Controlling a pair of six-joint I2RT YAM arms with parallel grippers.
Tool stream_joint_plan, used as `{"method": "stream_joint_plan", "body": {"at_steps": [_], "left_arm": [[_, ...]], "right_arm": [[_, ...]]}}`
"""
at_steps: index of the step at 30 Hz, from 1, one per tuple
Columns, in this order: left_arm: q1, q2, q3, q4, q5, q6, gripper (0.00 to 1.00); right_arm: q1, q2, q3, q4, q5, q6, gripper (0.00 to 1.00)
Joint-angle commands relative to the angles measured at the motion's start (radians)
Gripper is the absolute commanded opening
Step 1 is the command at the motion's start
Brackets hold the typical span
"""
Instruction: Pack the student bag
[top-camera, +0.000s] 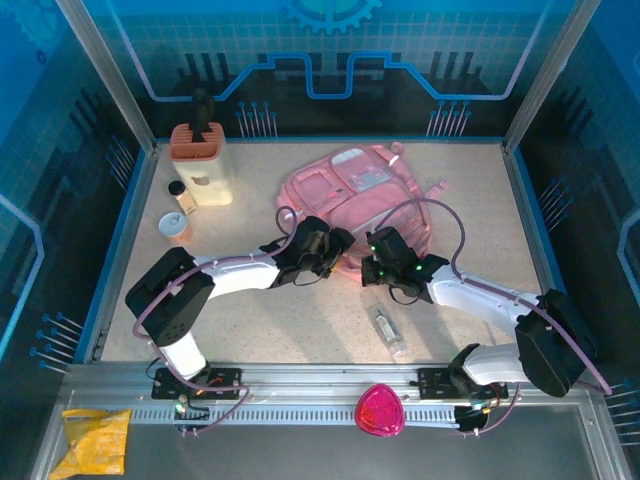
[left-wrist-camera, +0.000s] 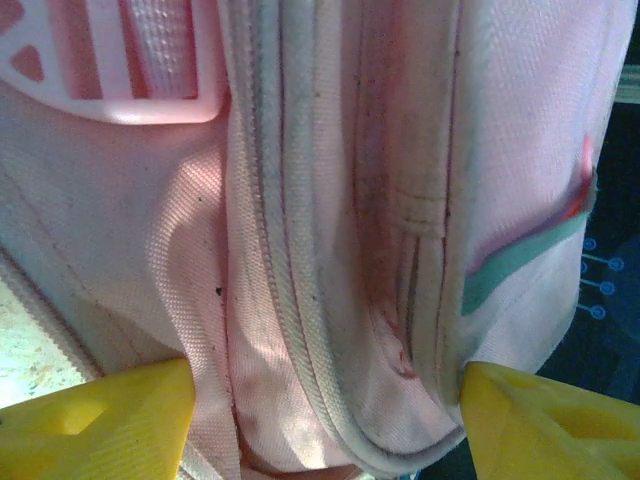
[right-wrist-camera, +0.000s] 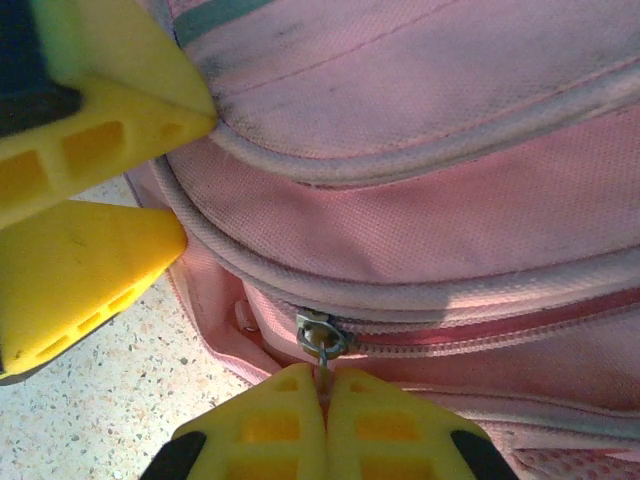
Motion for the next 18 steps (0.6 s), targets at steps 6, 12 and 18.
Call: {"method": "stream_joint_plan", "body": {"at_steps": [6, 12, 18], "left_arm": [[-0.009, 0.080, 0.082, 0.011, -0.057, -0.072, 0.57], [-0.008, 0.099, 0.138, -0.040, -0.074, -0.047, 0.41], [-0.007, 0.121, 0.150, -0.037, -0.075, -0.047, 0.17]], "right_arm": [[0.009, 0.021, 0.010, 0.024, -0.011, 0.011, 0.00], [0.020, 0.026, 0.030, -0.016, 0.026, 0.008, 0.00], [0.021, 0.018, 0.037, -0.029, 0.034, 0.002, 0.00]]}}
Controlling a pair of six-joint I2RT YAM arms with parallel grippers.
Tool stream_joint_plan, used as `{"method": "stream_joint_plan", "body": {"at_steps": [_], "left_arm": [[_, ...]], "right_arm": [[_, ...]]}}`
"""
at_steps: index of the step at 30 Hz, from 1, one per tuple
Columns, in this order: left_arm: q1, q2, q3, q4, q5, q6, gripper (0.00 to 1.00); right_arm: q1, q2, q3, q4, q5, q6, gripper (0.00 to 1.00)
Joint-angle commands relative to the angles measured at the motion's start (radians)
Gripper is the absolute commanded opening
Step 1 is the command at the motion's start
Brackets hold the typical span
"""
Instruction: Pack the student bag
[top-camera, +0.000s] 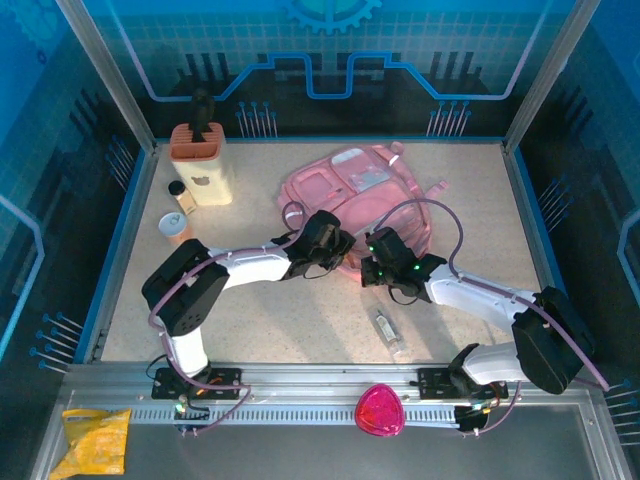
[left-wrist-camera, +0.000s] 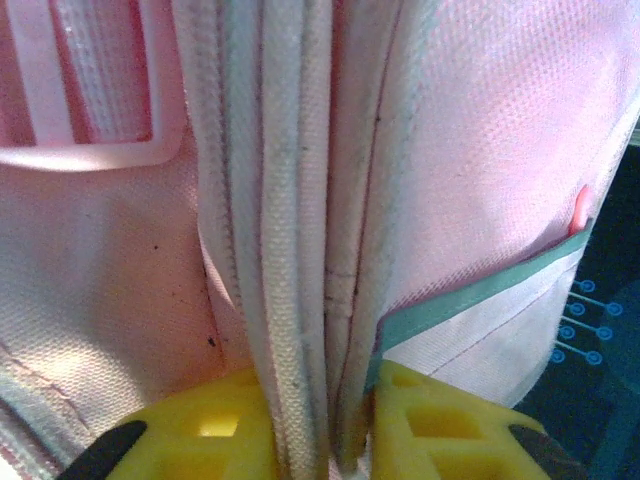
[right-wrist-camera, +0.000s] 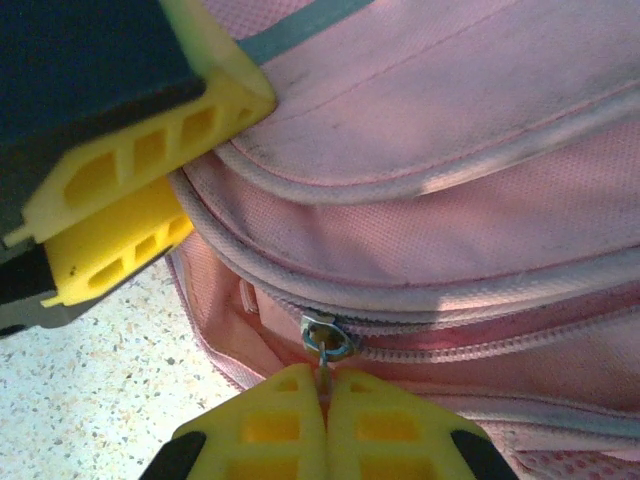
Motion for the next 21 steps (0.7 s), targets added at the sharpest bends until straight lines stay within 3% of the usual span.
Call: {"method": "stream_joint_plan", "body": {"at_steps": [1, 5, 14, 21], "left_arm": [[-0.002, 0.022, 0.031, 0.000, -0.037, 0.003, 0.13], [0.003, -0.010, 0.012, 0.000, -0.052, 0.031, 0.00], [0.059, -0.137, -0.045, -0.058, -0.030, 0.175, 0.00], [0.177, -0.198, -0.083, -0.080, 0.093, 0.302, 0.00]], "right_arm": [[0.012, 0.000, 0.036, -0.028, 0.015, 0.002, 0.00], [0.012, -0.010, 0.037, -0.055, 0.050, -0.004, 0.00], [-0.055, -0.071, -0.002, -0.115, 0.095, -0.017, 0.00], [-0.143, -0.105, 0.010, -0.171, 0.091, -0.080, 0.00]]}}
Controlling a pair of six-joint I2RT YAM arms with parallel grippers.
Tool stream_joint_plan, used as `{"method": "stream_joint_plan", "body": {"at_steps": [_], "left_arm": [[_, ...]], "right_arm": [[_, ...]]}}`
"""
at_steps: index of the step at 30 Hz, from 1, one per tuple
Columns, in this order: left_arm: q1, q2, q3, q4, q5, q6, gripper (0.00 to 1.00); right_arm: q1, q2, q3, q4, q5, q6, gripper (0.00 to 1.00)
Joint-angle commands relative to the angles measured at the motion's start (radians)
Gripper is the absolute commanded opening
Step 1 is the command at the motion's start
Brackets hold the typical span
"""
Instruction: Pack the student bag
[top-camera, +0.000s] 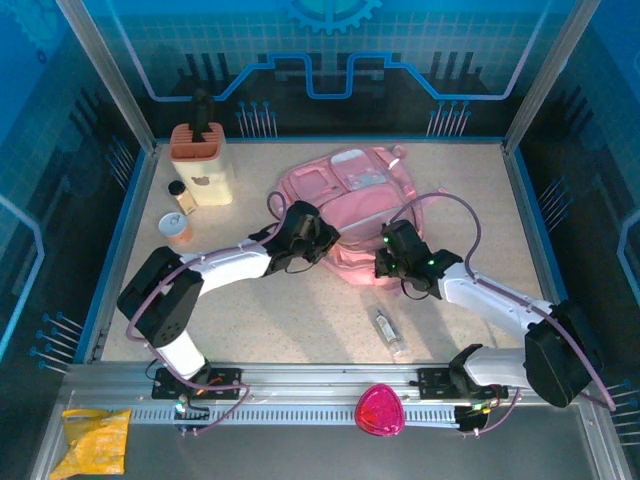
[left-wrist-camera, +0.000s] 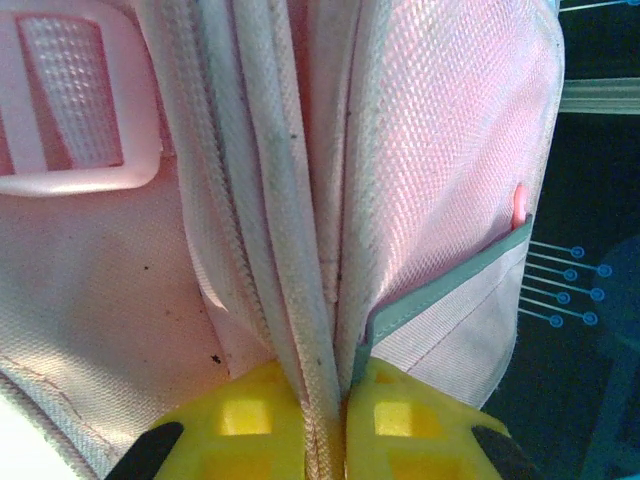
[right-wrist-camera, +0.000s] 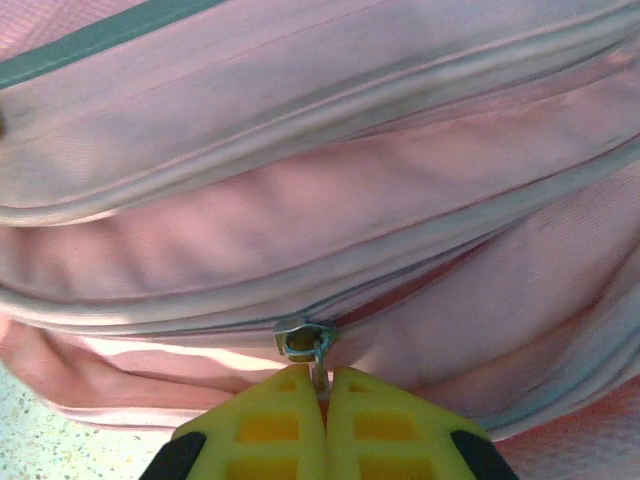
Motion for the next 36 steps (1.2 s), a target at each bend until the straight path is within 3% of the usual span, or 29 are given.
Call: {"method": "stream_joint_plan", "body": {"at_steps": [1, 11, 14, 19, 23, 26, 29, 32, 36], "left_arm": [[0.087, -0.061, -0.011, -0.035, 0.007, 0.129, 0.00], [0.253, -0.061, 0.073, -0.159, 0.127, 0.315, 0.00], [0.269, -0.023, 0.140, -0.217, 0.122, 0.360, 0.00], [0.300, 0.048, 0.231, -0.250, 0.106, 0.398, 0.00], [0.326, 0.119, 0.331, -0.314, 0.110, 0.432, 0.01], [0.349, 0.111, 0.330, -0.333, 0.149, 0.436, 0.23], [0.345, 0.030, 0.202, -0.247, 0.168, 0.385, 0.41], [0.325, -0.053, 0.050, -0.136, 0.194, 0.273, 0.49], [0.234, -0.127, -0.089, -0.026, 0.145, 0.135, 0.51]], "right_arm": [[-0.050, -0.030, 0.002, -0.110, 0.045, -0.047, 0.00], [-0.073, -0.058, 0.042, -0.184, -0.001, -0.101, 0.00], [-0.030, -0.059, 0.058, -0.197, -0.025, -0.094, 0.00], [0.129, -0.024, 0.119, -0.181, -0.039, -0.021, 0.00], [0.165, 0.085, 0.188, -0.115, -0.080, 0.002, 0.00], [0.168, 0.144, 0.223, -0.115, -0.058, 0.007, 0.00], [0.168, 0.154, 0.212, -0.077, -0.066, 0.007, 0.00], [0.169, 0.169, 0.208, -0.075, -0.071, 0.009, 0.00], [0.167, 0.191, 0.193, -0.062, -0.069, 0.011, 0.00]]}}
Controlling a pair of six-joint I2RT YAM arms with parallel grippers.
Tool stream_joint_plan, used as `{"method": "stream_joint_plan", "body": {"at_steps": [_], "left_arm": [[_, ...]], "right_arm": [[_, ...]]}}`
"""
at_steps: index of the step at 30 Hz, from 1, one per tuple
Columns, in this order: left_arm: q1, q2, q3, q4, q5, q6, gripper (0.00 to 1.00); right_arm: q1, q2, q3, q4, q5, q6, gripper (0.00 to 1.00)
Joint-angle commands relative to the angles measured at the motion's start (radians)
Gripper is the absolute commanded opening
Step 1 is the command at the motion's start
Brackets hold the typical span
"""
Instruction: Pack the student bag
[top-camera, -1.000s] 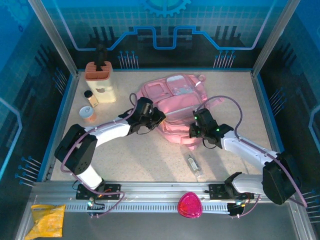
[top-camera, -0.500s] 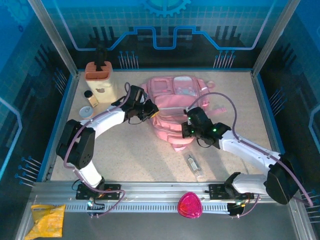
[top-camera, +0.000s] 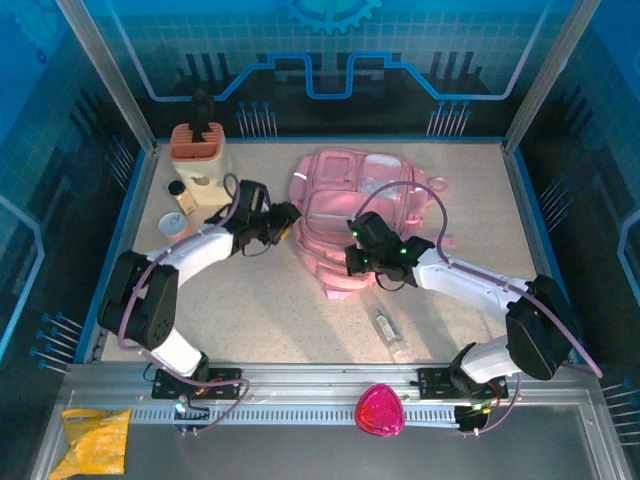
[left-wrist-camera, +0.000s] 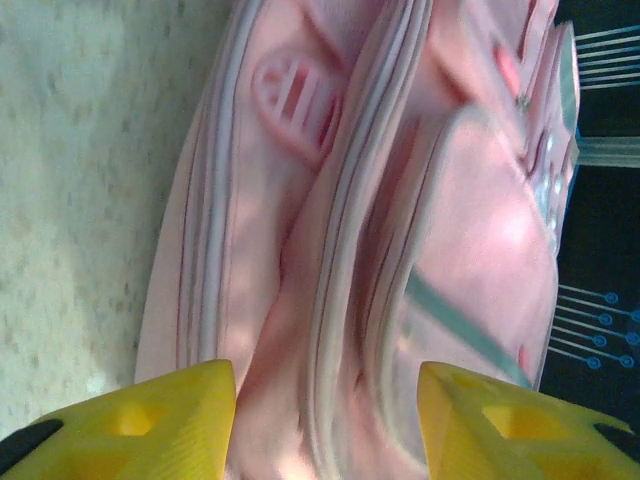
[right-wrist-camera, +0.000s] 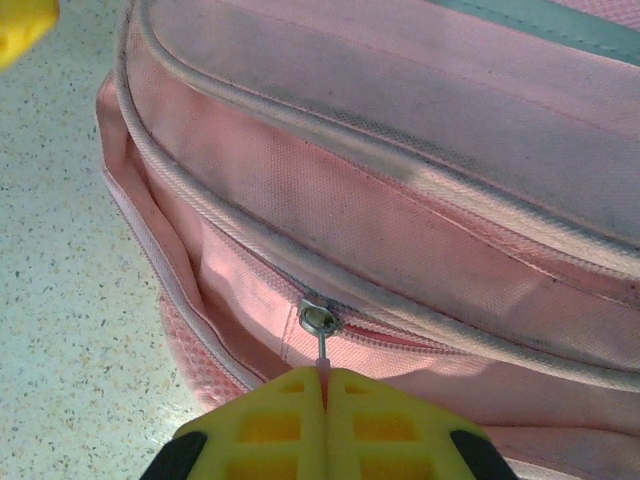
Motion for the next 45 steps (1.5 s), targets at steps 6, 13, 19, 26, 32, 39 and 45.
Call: {"method": "stream_joint_plan", "body": {"at_steps": [6, 13, 19, 26, 32, 39, 45], "left_arm": [[-0.166, 0.028, -0.029, 0.165, -0.083, -0.221, 0.50], [-0.224, 0.108, -0.003, 0.203, -0.090, -0.303, 0.42], [-0.258, 0.090, -0.048, 0.171, -0.171, -0.355, 0.39], [-0.312, 0.139, -0.007, 0.137, -0.227, -0.418, 0.37], [-0.313, 0.165, 0.001, 0.155, -0.252, -0.433, 0.08], [-0.313, 0.155, 0.003, 0.166, -0.247, -0.436, 0.00], [-0.316, 0.125, 0.003, 0.166, -0.251, -0.423, 0.00]], "right_arm": [[0.014, 0.036, -0.022, 0.018, -0.035, 0.030, 0.00], [0.012, 0.020, -0.035, 0.028, -0.023, 0.046, 0.00], [0.009, 0.020, -0.051, 0.045, -0.030, 0.051, 0.00], [0.002, 0.055, -0.052, 0.063, -0.030, 0.052, 0.00], [-0.005, 0.084, -0.036, 0.052, -0.024, 0.051, 0.00], [-0.018, 0.128, -0.013, 0.044, -0.020, 0.055, 0.09], [-0.018, 0.171, 0.011, 0.051, -0.014, 0.060, 0.22]]}}
